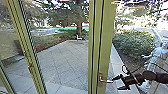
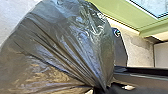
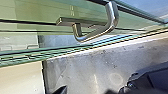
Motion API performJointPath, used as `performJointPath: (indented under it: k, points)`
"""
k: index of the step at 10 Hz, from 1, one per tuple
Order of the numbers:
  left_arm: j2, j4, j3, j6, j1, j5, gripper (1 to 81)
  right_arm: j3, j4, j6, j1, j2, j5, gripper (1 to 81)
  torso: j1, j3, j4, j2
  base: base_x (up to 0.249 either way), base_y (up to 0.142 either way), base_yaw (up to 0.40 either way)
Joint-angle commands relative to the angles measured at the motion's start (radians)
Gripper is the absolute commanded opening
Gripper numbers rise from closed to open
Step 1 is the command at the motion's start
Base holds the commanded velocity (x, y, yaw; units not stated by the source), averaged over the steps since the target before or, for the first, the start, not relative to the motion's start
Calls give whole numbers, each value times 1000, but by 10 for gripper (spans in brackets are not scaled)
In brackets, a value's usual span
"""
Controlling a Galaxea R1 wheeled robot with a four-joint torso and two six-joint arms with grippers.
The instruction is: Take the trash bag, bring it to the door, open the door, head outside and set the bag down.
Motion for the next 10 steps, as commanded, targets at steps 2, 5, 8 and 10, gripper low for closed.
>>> performJointPath:
  k: [2,5,8,10]
  points:
    - [-21,-4,8,0,-49,40,10,-129,-30,45,150,86,-75,811,0,0,0,0,0,0,0]
    - [-19,-4,7,0,-49,40,10,-224,-29,45,188,134,-114,811,0,0,0,0,0,0,0]
    - [-4,-4,-25,0,-49,43,10,-358,-66,45,193,229,-160,811,1,0,0,0,0,0,0]
    - [12,-10,-53,0,-49,46,10,-387,-66,45,185,258,-160,811,1,-1,0,1,0,0,0]
